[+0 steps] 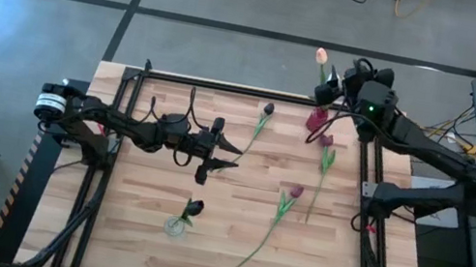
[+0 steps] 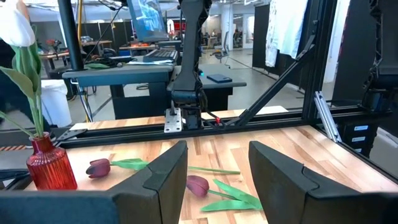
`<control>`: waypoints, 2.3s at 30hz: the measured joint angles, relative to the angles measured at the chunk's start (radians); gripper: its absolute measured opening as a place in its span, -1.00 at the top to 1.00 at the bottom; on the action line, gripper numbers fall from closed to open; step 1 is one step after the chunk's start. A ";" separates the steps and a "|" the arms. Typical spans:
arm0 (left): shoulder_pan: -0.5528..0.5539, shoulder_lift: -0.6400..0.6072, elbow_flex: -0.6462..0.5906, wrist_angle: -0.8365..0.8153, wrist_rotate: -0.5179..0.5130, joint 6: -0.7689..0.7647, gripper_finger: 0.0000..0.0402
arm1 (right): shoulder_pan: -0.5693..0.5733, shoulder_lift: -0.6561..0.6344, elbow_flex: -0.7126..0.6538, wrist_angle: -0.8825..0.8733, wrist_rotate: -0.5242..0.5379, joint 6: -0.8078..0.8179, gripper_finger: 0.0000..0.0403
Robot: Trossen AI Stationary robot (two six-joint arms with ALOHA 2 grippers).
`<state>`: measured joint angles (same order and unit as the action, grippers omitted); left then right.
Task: Sort flowers into vase by color
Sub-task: Put the top red flower into the transparent vase
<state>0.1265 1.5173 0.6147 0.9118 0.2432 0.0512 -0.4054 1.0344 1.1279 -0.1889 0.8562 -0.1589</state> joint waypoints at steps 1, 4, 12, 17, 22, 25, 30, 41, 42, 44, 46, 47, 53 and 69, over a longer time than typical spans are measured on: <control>0.000 0.000 0.000 -0.001 0.000 0.003 0.21 | 0.008 0.000 0.010 -0.001 0.000 -0.016 -0.28; 0.000 0.000 0.000 -0.007 0.000 0.016 0.21 | 0.035 0.000 0.041 -0.001 0.000 -0.063 -0.20; 0.005 -0.031 0.032 -0.214 -0.045 0.046 0.25 | 0.171 -0.007 0.093 -0.057 0.008 -0.142 0.41; 0.005 -0.031 0.078 -0.412 -0.080 0.061 0.44 | 0.270 -0.019 0.089 -0.126 0.009 -0.156 0.90; 0.005 -0.031 0.084 -0.466 -0.080 0.071 0.67 | 0.391 -0.040 0.071 -0.192 0.056 -0.118 0.95; 0.005 -0.031 0.084 -0.487 -0.080 0.071 0.79 | 0.479 -0.060 0.032 -0.210 0.118 -0.087 0.96; 0.003 -0.020 0.083 -0.520 -0.080 0.064 0.94 | 0.626 -0.096 -0.072 -0.213 0.149 0.028 0.96; -0.001 0.084 0.080 -0.499 -0.078 0.014 0.99 | 0.842 -0.093 -0.260 -0.426 0.165 0.620 0.95; -0.002 0.093 0.080 -0.482 -0.078 0.014 0.99 | 0.844 -0.093 -0.275 -0.474 0.165 0.700 0.94; -0.002 0.107 0.079 -0.443 -0.078 0.010 0.99 | 0.844 -0.090 -0.305 -0.566 0.164 0.864 0.90; -0.002 0.116 0.079 -0.411 -0.078 0.009 0.99 | 0.842 -0.089 -0.346 -0.649 0.163 1.011 0.84; -0.002 0.116 0.079 -0.404 -0.078 0.009 0.99 | 0.836 -0.088 -0.367 -0.677 0.161 1.080 0.80; -0.002 0.107 0.079 -0.387 -0.078 -0.002 0.99 | 0.750 -0.090 -0.495 -0.756 0.070 1.413 0.46; 0.044 0.076 -0.031 -0.180 -0.080 -0.061 1.00 | 0.403 -0.049 -0.678 -0.593 -0.260 1.449 0.01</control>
<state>0.1705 1.5935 0.5839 0.7316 0.1637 -0.0093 -0.0028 0.9853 0.4499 -0.7815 0.5957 1.2901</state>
